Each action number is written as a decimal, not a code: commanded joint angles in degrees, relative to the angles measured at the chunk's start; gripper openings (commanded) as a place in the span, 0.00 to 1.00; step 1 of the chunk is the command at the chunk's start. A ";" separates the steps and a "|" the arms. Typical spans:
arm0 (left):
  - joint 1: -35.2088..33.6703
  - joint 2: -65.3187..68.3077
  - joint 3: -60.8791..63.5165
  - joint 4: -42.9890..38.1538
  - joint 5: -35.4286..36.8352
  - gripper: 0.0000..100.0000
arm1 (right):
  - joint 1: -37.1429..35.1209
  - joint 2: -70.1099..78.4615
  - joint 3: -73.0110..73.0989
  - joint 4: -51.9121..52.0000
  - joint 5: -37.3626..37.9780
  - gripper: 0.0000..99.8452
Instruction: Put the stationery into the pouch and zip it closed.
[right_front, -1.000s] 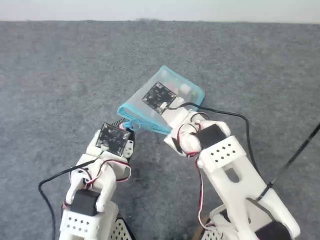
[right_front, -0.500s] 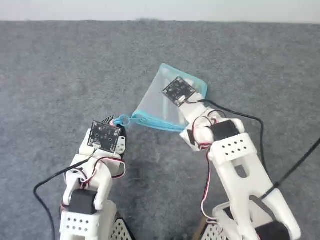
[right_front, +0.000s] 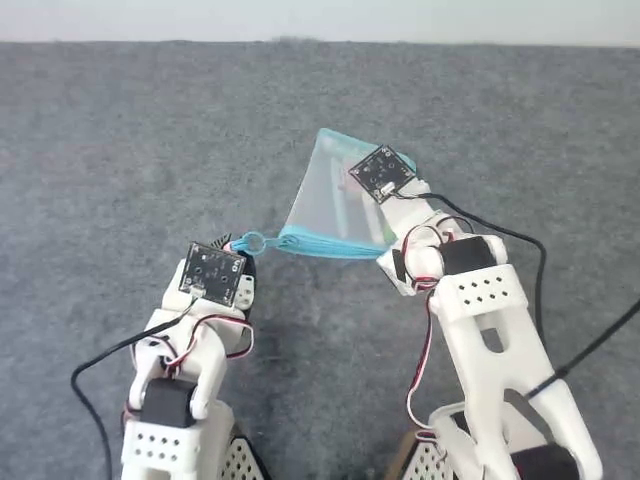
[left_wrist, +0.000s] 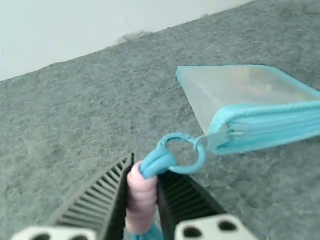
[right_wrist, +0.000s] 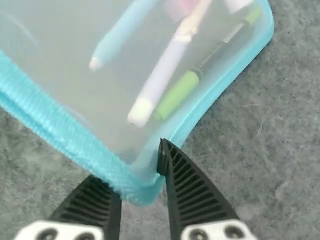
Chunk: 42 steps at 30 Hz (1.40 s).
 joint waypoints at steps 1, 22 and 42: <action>1.23 -1.23 -0.04 -2.64 -0.26 0.01 | 5.85 1.45 -1.14 0.13 -0.09 0.01; 2.29 -1.32 1.10 -2.29 0.00 0.22 | -5.41 0.75 -0.97 17.01 -5.45 0.28; 25.05 -1.32 4.79 5.27 -3.96 0.20 | -6.99 0.92 -6.95 13.14 -5.54 0.28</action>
